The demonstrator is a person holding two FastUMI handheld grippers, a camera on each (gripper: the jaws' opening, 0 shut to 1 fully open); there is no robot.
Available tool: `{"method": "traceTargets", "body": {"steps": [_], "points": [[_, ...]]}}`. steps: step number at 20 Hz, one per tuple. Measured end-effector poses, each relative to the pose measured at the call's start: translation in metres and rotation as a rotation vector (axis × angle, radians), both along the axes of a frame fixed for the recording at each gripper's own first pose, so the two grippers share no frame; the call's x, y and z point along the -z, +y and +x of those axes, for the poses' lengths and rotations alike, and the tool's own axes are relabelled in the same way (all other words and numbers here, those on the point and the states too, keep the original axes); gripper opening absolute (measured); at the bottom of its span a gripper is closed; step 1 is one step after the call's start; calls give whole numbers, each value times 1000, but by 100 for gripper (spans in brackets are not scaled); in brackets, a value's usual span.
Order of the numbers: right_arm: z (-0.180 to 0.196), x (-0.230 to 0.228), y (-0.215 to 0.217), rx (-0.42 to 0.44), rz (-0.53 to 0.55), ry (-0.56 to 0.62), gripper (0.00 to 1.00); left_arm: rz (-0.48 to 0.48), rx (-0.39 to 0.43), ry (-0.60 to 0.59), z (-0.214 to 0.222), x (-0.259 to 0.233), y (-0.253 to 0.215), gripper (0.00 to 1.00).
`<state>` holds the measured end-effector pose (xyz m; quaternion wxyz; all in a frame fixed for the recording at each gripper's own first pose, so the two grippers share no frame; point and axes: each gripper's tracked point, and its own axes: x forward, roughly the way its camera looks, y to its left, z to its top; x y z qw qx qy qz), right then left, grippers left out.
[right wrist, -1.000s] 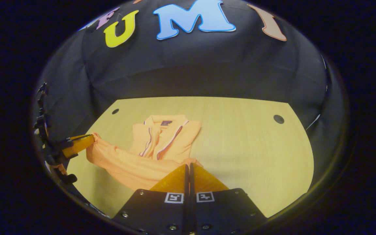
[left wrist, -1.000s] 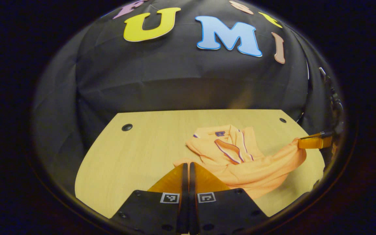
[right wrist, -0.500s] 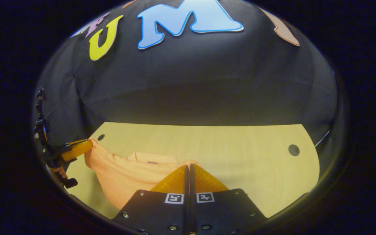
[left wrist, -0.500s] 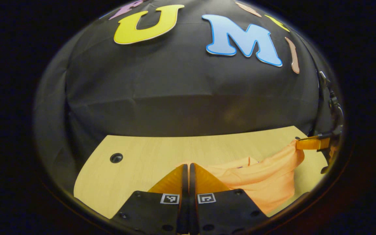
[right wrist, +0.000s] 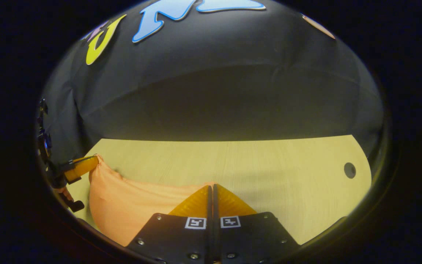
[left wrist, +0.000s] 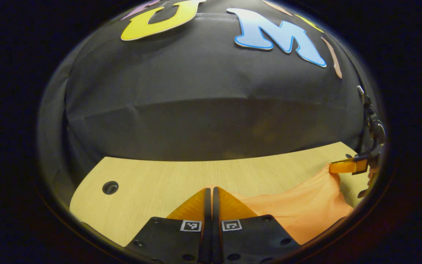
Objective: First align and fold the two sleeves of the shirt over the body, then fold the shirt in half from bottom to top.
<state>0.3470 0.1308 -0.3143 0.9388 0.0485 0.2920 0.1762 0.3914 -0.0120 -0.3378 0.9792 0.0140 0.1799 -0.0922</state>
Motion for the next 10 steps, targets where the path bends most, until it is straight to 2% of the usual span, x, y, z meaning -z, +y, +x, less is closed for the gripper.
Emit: {"method": "traceTargets", "body": {"steps": [6,10], "points": [[2,28,2,-13,-29,11,0,-19,-30,24,5,26,5,6],[0,30,4,-3,-26,6,0,1,-33,44,2,38,3,6]]}}
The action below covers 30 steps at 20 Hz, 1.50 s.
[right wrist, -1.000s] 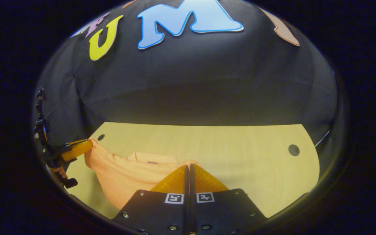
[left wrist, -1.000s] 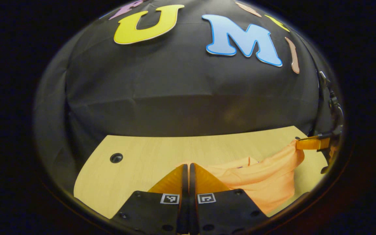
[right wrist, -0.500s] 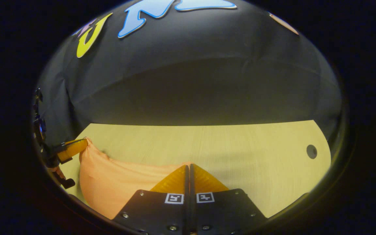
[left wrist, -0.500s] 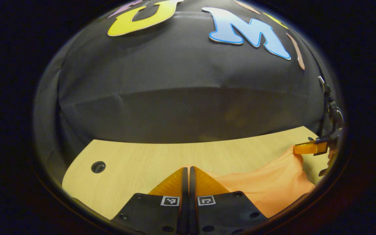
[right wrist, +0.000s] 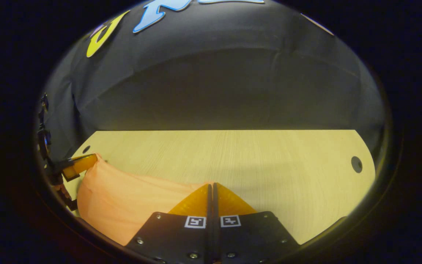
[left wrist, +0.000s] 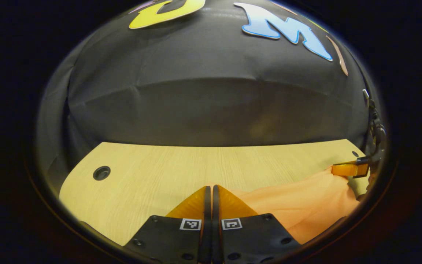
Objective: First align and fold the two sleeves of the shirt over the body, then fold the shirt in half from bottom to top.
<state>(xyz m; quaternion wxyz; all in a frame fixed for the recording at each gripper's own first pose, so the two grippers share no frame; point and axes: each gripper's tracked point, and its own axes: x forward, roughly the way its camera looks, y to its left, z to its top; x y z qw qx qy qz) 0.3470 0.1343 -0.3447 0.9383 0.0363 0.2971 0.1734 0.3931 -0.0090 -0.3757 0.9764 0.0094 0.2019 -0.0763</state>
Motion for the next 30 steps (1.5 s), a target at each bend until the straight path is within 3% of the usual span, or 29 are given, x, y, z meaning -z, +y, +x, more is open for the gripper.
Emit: {"method": "traceTargets", "body": {"steps": [3,4,5,6,9,10,11,12,24,30], "points": [[-3,-1,-1,18,17,8,4,25,-7,5,-6,-3,4,16],[-8,-4,-2,23,27,16,7,20,-13,-2,-7,-6,5,34],[-12,-12,-7,40,27,13,18,8,-12,-13,-10,-14,4,53],[-10,-13,-6,43,42,9,29,4,-16,-24,-13,-22,5,55],[-22,-38,-12,58,38,-21,51,13,-8,-45,-26,-45,6,54],[-25,-48,-12,58,36,-35,34,12,-3,-50,-31,-53,5,54],[-30,-59,-12,53,32,-47,34,12,2,-58,-38,-63,4,54],[-38,-70,-11,49,27,-63,42,12,7,-66,-46,-72,2,54],[-161,-213,-11,9,20,-206,42,-27,36,-166,-187,-223,-33,54],[-227,-263,-20,11,21,-283,42,-34,44,-221,-261,-277,-49,54]]}}
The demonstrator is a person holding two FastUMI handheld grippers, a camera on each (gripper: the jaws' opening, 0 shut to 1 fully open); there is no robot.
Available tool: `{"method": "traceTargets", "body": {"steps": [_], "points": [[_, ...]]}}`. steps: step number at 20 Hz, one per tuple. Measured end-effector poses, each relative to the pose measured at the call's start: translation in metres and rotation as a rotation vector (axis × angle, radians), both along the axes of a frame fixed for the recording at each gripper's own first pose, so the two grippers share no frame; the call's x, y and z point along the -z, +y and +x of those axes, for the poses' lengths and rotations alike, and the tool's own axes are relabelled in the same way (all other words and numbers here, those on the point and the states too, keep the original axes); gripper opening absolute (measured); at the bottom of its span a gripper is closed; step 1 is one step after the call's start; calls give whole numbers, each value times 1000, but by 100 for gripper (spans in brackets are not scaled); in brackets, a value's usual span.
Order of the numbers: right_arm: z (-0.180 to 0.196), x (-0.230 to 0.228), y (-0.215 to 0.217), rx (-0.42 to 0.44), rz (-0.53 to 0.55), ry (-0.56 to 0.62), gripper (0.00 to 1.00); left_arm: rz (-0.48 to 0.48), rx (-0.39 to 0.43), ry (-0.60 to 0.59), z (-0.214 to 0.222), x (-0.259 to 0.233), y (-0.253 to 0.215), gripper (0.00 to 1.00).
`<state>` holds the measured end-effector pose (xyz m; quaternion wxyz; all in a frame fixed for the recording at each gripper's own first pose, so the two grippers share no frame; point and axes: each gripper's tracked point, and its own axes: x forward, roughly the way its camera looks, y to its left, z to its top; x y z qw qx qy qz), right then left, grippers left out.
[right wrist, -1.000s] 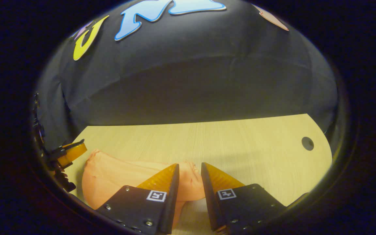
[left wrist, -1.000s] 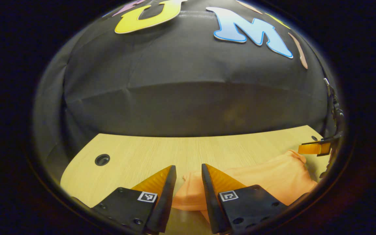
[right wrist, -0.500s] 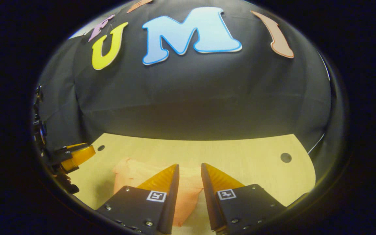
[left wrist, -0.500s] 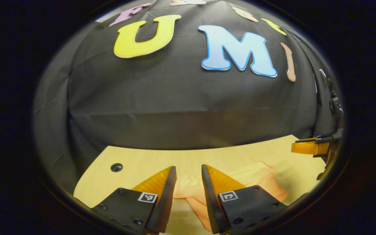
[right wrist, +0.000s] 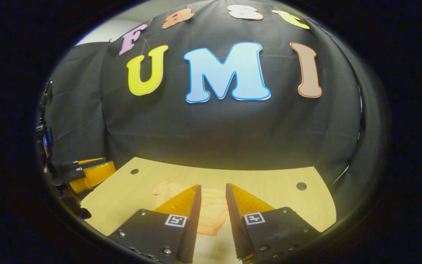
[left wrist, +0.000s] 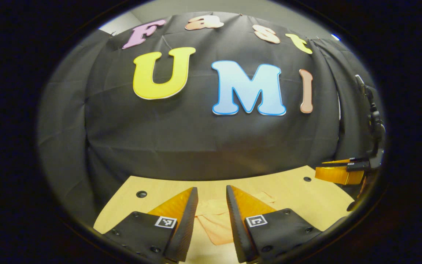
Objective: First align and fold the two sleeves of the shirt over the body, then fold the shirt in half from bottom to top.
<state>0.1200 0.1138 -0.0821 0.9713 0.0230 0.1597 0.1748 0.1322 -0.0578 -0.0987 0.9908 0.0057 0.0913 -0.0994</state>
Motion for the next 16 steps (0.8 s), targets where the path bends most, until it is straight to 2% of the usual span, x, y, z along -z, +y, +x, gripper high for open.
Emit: {"method": "traceTargets", "body": {"steps": [8,16], "points": [[-76,-27,-9,28,51,-61,42,-4,-11,-27,-80,-26,3,54],[-112,-24,-24,78,67,-72,42,-20,9,-14,-107,-23,1,54]]}}
